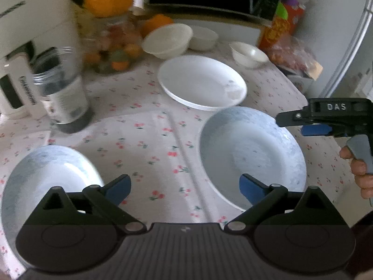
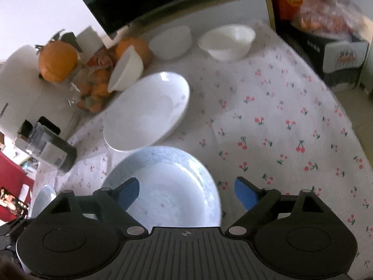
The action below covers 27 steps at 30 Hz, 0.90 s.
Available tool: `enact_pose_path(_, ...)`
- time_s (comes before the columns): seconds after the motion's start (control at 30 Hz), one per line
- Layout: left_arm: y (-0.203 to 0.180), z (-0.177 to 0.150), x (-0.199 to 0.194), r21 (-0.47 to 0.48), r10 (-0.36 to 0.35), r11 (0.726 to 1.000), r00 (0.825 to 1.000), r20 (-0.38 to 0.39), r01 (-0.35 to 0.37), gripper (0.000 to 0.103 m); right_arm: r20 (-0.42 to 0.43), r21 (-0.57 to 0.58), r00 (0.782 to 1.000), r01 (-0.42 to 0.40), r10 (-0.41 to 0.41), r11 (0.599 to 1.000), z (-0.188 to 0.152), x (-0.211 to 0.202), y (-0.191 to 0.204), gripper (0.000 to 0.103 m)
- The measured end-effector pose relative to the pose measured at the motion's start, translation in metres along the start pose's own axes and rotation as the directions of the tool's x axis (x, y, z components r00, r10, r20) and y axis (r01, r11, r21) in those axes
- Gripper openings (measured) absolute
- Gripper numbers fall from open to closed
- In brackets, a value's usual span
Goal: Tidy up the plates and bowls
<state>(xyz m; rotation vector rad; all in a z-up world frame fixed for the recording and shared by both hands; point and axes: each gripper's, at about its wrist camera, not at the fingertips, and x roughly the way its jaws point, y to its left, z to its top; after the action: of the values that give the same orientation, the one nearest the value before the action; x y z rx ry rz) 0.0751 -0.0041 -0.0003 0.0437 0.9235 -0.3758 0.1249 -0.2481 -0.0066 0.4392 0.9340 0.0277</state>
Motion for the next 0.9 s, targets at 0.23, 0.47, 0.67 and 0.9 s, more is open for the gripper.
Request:
enact_pose_path(0.23, 0.025, -0.006, -0.013, -0.04, 0.059, 0.998, 0.997, 0.045, -0.058, 0.102, 0.06, -0.083, 0.997, -0.032, 0.037, 0.996, -0.01, -0.007, 0.035, 0.099)
enact_pose_path(0.47, 0.048, -0.017, -0.021, -0.053, 0.121, 0.992, 0.992, 0.044, -0.118, 0.102, 0.068, -0.174, 0.996, -0.051, 0.064, 0.983, -0.023, -0.001, 0.075, 0.099)
enact_pose_path(0.67, 0.069, -0.026, -0.028, -0.075, 0.172, 0.983, 0.984, 0.041, -0.169, 0.102, 0.077, -0.181, 0.993, -0.072, 0.087, 0.981, -0.031, 0.005, 0.099, 0.1)
enact_pose_path(0.9, 0.092, -0.033, -0.031, -0.108, 0.217, 0.971, 0.976, 0.027, -0.213, 0.102, 0.094, -0.192, 0.989, -0.095, 0.114, 0.977, -0.039, 0.01, 0.12, 0.101)
